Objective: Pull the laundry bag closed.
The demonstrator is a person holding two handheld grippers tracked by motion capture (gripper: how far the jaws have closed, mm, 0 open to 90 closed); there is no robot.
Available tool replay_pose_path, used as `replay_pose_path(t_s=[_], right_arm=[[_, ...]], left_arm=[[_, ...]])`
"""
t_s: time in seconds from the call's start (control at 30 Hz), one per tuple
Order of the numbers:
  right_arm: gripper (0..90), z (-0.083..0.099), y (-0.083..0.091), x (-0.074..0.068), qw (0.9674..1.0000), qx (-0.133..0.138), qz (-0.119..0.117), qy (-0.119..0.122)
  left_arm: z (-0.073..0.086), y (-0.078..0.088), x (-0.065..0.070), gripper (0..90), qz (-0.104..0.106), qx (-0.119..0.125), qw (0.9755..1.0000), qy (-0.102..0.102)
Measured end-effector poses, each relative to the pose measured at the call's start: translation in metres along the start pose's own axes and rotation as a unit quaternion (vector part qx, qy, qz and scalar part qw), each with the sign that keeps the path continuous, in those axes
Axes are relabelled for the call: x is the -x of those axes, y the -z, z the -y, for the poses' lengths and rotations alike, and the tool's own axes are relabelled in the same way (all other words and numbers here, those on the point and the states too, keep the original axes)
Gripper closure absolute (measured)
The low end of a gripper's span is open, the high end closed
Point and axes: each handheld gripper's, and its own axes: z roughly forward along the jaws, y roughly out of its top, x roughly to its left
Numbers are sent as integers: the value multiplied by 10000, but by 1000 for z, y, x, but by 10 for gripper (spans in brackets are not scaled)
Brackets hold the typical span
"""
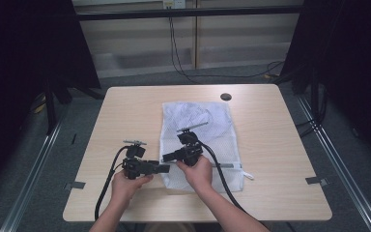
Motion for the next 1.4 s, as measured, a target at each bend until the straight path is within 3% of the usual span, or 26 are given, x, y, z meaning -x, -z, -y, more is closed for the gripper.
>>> replay_pose_path(t_s=[0.27, 0.63, 1.0, 1.07, 1.13, 1.23, 1.27, 1.3, 1.4], right_arm=[[870, 0, 2, -1, 10000, 42, -6, -7], [870, -1, 4, -2, 9999, 80, -55, -57], [870, -2, 4, -3, 9999, 111, -93, -73], [869, -2, 4, -3, 9999, 110, -93, -84], [870, -2, 5, -3, 9999, 118, -100, -64], [870, -2, 8, -3, 9998, 143, -100, -56], [870, -2, 9, -4, 9999, 137, -81, -49], [870, -3, 9, -3, 9999, 154, -66, -23], [870, -2, 11, -2, 9998, 155, -91, -46]], left_arm=[[0, -4, 0, 375, 31, -70, 9999, 78], [1, -7, 1, 462, 80, -11, 10000, -18], [1, -11, 1, 580, 261, -33, 9996, 139], [-1, -13, 0, 613, 378, 88, 9987, 317], [-3, -17, 0, 635, 404, 58, 9981, 459], [-6, -20, -1, 667, 407, 28, 9982, 442], [-6, -21, 3, 673, 470, 44, 9972, 578], [-7, -21, 2, 683, 389, -9, 9984, 399], [-7, -20, 5, 742, 360, -7, 9982, 476]])
